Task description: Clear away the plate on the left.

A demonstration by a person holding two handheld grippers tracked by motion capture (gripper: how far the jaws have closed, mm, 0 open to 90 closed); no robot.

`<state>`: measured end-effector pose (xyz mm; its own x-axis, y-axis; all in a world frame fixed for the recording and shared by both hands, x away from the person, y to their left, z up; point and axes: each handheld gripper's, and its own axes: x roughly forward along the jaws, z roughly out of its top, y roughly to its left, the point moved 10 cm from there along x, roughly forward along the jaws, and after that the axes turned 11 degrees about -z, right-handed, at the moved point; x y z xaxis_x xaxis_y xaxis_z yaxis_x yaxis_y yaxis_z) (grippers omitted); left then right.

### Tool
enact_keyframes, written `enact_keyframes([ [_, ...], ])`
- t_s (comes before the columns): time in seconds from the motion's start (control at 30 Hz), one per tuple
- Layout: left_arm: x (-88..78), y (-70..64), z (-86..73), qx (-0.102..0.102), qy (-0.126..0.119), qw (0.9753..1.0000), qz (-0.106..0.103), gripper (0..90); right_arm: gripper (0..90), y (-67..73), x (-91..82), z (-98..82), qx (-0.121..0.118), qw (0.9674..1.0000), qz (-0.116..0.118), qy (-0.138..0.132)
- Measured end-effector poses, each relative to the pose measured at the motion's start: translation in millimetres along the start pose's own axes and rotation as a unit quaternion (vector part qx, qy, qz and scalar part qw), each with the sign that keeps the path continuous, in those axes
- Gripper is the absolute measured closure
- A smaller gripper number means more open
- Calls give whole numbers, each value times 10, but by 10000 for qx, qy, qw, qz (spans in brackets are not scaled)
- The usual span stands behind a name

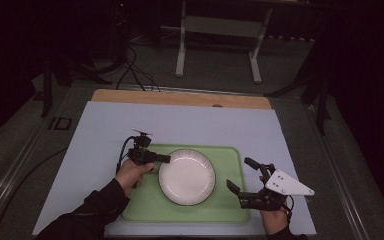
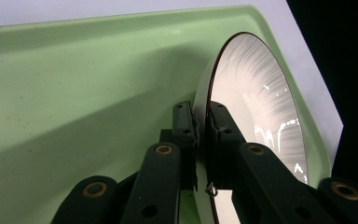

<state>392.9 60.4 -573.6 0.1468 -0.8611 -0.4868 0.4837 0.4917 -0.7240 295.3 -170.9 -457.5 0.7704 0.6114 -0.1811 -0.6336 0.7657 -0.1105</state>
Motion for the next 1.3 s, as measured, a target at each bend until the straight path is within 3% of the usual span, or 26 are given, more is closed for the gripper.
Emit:
enact_keyframes([
  [0.23,46,96,-32,151,130,9995,227,840,132,3,-7,1,5,10000,14,0],
  [0.4,74,152,-69,92,204,9992,318,847,132,5,0,-7,-10,10000,24,15],
  [0.73,89,162,-79,109,168,9992,337,846,132,16,8,-17,6,10000,46,45],
  [0.9,111,171,-81,265,229,9982,493,790,132,13,10,-22,22,10000,53,58],
  [0.97,101,167,-82,234,254,9979,546,788,132,15,10,-22,17,10000,56,60],
  [1.2,9,96,-20,560,200,9956,730,743,132,17,17,-31,28,9999,76,83],
  [1.3,-45,23,7,704,158,9947,728,670,132,8,23,-36,46,9999,73,96],
])
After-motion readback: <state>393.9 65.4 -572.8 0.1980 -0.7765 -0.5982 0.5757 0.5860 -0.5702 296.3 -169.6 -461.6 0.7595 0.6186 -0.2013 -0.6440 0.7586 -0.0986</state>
